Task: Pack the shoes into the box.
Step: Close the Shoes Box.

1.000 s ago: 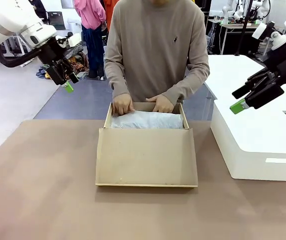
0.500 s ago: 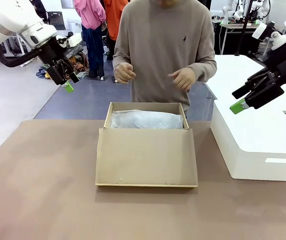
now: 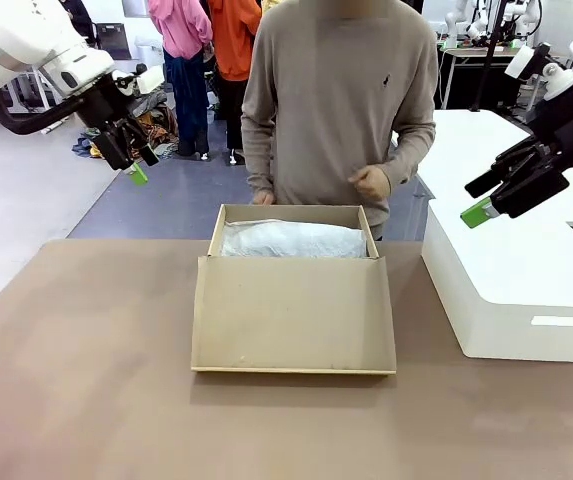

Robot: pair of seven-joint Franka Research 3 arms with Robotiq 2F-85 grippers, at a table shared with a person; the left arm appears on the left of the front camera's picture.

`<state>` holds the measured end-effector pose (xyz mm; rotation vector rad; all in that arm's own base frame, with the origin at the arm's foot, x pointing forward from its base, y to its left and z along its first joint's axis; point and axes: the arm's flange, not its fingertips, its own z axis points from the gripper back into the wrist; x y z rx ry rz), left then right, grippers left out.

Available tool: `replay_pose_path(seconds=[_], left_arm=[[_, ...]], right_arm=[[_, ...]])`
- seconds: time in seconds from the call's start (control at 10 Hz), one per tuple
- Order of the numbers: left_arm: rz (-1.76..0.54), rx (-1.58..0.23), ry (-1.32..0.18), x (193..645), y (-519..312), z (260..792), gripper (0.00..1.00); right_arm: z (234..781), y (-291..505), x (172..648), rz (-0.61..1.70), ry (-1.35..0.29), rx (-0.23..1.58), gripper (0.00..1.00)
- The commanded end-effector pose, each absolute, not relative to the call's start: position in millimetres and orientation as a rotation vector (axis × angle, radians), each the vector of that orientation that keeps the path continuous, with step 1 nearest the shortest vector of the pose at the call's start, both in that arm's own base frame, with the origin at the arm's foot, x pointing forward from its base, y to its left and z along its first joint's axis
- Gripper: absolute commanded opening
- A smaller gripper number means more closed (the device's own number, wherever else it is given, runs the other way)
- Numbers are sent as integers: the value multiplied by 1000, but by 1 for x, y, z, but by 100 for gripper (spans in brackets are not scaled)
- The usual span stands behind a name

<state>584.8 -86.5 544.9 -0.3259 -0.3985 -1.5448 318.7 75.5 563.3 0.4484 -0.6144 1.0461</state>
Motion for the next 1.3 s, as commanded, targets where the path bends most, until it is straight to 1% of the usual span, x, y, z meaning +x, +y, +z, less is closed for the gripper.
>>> replay_pose_path(seconds=[0.0, 0.3, 0.4, 0.7, 1.0, 1.2], left_arm=[[-1537, -221, -410, 582, -79, 543, 68], [-1522, -204, -431, 584, -77, 543, 10], [-1530, -211, -431, 585, -78, 542, 0], [-1551, -264, -388, 587, -81, 536, 0], [-1552, -315, -389, 592, -88, 515, 0], [-1565, -407, -374, 593, -92, 496, 0]], right_arm=[[564, 77, 320, 1057, -631, 476, 100], [564, 77, 320, 1057, -631, 476, 100], [564, 77, 320, 1057, -631, 476, 100], [564, 77, 320, 1057, -631, 476, 100], [564, 77, 320, 1057, -631, 476, 100], [564, 77, 320, 1057, -631, 476, 100]])
